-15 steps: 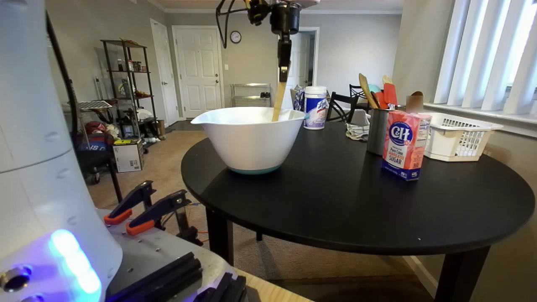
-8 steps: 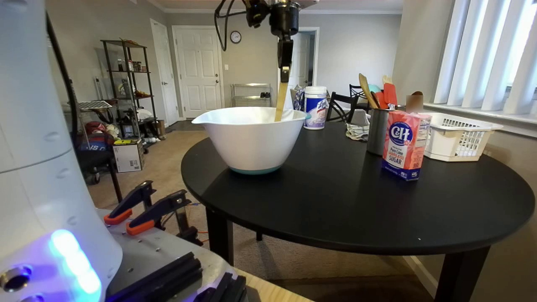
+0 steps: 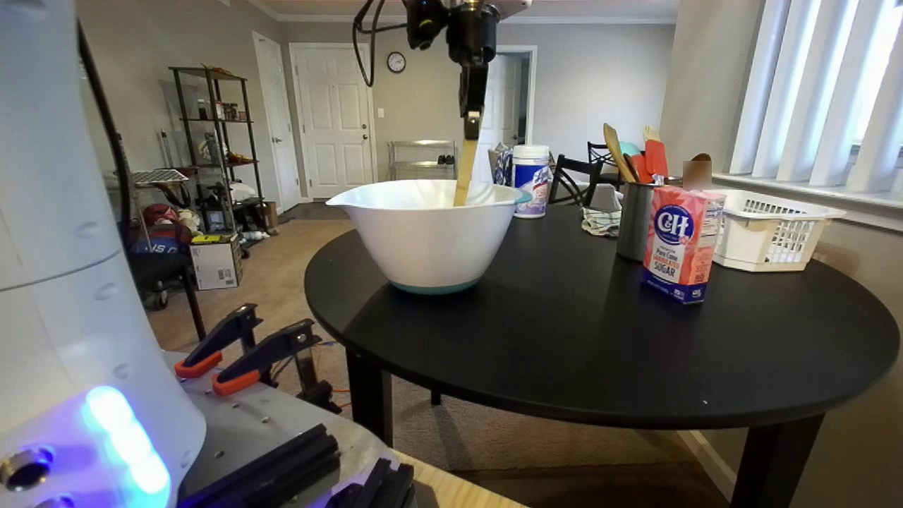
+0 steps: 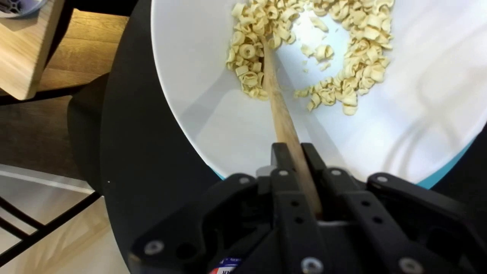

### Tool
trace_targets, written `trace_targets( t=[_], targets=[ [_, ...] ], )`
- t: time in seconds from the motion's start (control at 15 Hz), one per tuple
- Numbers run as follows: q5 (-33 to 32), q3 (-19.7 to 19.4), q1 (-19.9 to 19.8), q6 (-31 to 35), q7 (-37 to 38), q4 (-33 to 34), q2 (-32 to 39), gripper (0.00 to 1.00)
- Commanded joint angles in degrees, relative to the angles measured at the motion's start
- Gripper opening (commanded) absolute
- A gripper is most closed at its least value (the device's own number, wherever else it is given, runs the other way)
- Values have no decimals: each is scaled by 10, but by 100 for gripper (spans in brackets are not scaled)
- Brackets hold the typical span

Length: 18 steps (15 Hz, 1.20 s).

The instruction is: Use the spoon to stir the content in the white bowl

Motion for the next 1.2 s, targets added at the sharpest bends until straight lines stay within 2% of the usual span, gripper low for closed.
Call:
trace_targets(
  t=[0.0, 0.2, 0.67, 1.13],
  targets=[
    [6, 8, -2, -54, -38, 1, 1, 3],
    [27, 14, -2, -63, -52, 3, 1, 3],
    [110, 23, -2, -27, -38, 2, -3, 3],
    [127, 21, 2, 61, -22, -10, -11, 3]
  ],
)
